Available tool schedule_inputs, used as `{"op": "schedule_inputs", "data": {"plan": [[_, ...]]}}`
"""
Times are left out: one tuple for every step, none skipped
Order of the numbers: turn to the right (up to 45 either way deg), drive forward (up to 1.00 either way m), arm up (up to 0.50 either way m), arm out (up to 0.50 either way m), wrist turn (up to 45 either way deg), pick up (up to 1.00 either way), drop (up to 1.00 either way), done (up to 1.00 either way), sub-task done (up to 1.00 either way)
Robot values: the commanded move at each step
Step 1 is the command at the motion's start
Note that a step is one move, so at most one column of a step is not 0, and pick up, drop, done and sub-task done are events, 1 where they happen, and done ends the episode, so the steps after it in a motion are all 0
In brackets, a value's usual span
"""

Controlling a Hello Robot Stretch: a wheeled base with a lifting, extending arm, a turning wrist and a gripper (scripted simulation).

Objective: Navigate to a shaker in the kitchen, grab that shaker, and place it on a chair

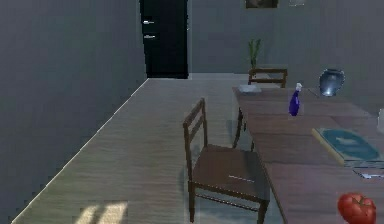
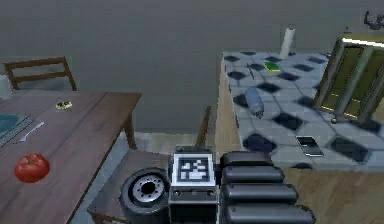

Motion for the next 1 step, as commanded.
{"op": "schedule_inputs", "data": {"plan": [[-9.0, 0.00, 0.00, 0.00, 0.0, 0.00, 0.00, 0.00, 0.00]]}}
